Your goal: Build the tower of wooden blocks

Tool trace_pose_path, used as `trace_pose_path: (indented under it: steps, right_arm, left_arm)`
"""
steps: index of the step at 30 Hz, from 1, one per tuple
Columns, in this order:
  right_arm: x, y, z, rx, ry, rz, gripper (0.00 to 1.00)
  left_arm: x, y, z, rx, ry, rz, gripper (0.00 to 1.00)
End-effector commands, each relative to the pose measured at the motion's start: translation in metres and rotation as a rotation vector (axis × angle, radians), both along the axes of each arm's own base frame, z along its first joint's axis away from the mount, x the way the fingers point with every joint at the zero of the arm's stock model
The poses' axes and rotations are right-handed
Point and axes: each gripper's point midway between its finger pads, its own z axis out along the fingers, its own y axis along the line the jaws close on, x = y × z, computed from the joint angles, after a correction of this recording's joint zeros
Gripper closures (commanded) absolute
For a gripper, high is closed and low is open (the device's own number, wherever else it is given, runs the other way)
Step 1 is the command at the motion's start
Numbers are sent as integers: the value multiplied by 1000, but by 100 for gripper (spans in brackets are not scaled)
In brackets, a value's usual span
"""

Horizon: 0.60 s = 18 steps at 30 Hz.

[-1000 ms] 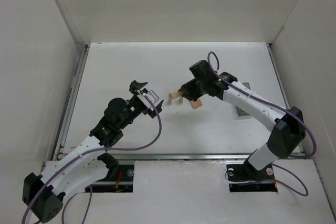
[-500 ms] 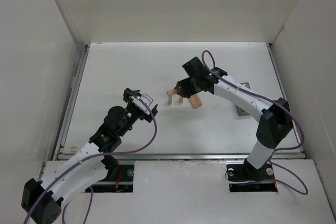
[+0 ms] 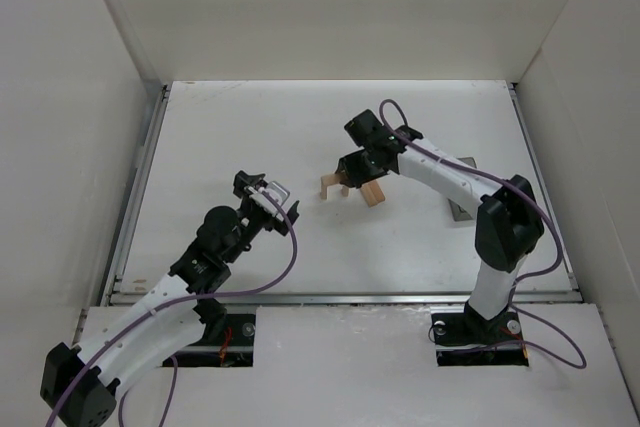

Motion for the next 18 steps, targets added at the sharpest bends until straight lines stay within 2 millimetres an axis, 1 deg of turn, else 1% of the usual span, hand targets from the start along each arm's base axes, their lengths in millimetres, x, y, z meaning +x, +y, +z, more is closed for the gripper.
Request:
trace_pose_path:
  steps: [1, 2, 3, 4, 5, 7, 8, 10, 14, 15, 16, 17, 18]
  right_arm:
    - [13, 4, 22, 36, -30, -31, 100]
    - [15, -2, 20, 23, -27, -44, 100]
    - [15, -2, 20, 23, -27, -44, 100]
    - [18, -2, 20, 18, -33, -48, 100]
    - [16, -3, 19, 11, -25, -48, 100]
    - [17, -3, 9, -3, -8, -48, 100]
    - [15, -1, 12, 7, 0, -42, 100]
    - [16, 0, 2, -6, 16, -42, 100]
    - [18, 1, 2, -2, 17, -50, 100]
    - [23, -1, 1, -2, 17, -59, 100]
    - [23, -1, 1, -2, 17, -59, 100]
    - [25, 1, 5, 4, 10, -59, 100]
    - [25, 1, 1, -1, 17, -59, 100]
  left_arm:
    - [0, 0, 13, -55, -41, 8, 0]
    - [0, 0, 13, -55, -41, 8, 0]
    - [0, 0, 13, -55, -41, 8, 0]
    - [0, 0, 8, -49, -34, 8, 0]
    - [0, 0, 8, -49, -34, 8, 0]
    - [0, 0, 11, -55, -41, 8, 0]
    - [0, 0, 6, -49, -34, 8, 0]
    - [-1, 1, 9, -55, -41, 8, 0]
    - [-1, 1, 9, -55, -41, 8, 0]
    - [-1, 1, 9, -55, -41, 8, 0]
    - [-1, 1, 4, -49, -34, 8, 0]
    - [-2, 2, 7, -55, -41, 8, 0]
    - [-2, 2, 7, -55, -41, 8, 0]
